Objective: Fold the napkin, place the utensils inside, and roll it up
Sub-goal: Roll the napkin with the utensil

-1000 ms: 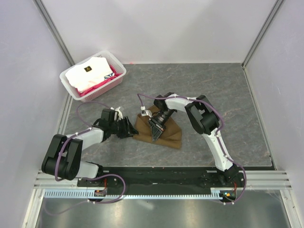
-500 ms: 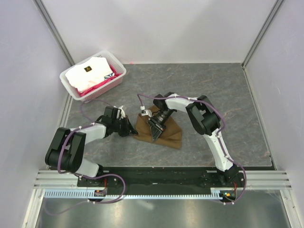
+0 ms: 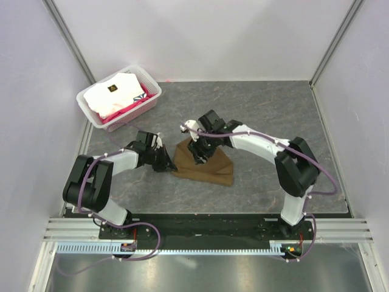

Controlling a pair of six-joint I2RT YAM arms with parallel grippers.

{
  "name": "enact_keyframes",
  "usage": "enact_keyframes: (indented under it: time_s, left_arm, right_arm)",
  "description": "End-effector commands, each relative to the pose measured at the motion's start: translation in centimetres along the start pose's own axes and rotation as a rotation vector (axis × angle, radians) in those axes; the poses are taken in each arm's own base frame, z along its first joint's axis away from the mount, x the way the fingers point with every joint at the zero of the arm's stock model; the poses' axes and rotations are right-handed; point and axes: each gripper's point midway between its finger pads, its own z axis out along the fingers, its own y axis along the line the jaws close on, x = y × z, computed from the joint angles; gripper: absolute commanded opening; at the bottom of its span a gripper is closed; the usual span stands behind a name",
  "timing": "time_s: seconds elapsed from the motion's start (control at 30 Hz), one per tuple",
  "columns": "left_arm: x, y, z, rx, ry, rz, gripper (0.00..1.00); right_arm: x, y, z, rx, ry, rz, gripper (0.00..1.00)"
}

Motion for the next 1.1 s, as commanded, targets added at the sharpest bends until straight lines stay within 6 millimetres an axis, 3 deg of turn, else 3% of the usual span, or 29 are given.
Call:
enact_keyframes:
  time_s: [0.0, 0.03, 0.07, 0.1, 0.17, 0.33, 0.67, 0.8, 0.97, 1.07]
  left_arm:
    - [0.7, 1.3, 0.0, -0.081, 0.069, 0.012, 0.02]
    - [0.5, 1.1, 0.0, -0.08, 0.074, 0.011, 0.02]
    - [0.6, 1.0, 0.0, -0.08, 0.085, 0.009, 0.02]
    - [0.8, 1.0, 0.0, -0.079, 0.096, 0.003, 0.02]
    - [0.7, 0.8, 0.0, -0.075, 0.106, 0.002, 0.02]
    - [0.3, 0.5, -0.1, -0.071, 0.106, 0.012, 0.02]
    - [0.3, 0.5, -0.1, -0.071, 0.111, 0.014, 0.02]
    - [0.3, 0.5, -0.2, -0.071, 0.112, 0.015, 0.02]
    - [0.3, 0.3, -0.1, -0.067, 0.112, 0.019, 0.02]
    - [0.1, 0.2, -0.2, -0.059, 0.109, 0.024, 0.02]
  right_arm:
    - [-2.3, 1.2, -1.0, 0.343, -0.098, -0.231, 0.63]
    - [-1.4, 1.4, -0.6, 0.395, -0.099, -0.256, 0.63]
    - [-1.3, 3.1, -0.1, 0.412, -0.108, -0.304, 0.64]
    - [-1.9, 3.2, -0.7, 0.472, -0.142, -0.326, 0.64]
    - [-0.5, 4.8, 0.1, 0.501, -0.123, -0.382, 0.64]
    - [1.5, 6.2, 1.1, 0.58, -0.086, -0.475, 0.64]
    - [4.3, 5.6, 3.5, 0.57, 0.011, -0.512, 0.57]
    - [4.6, 5.5, 4.0, 0.542, 0.018, -0.498, 0.55]
    - [5.2, 4.2, 4.4, 0.519, 0.044, -0.45, 0.54]
    - [5.3, 3.9, 4.6, 0.465, 0.064, -0.421, 0.48]
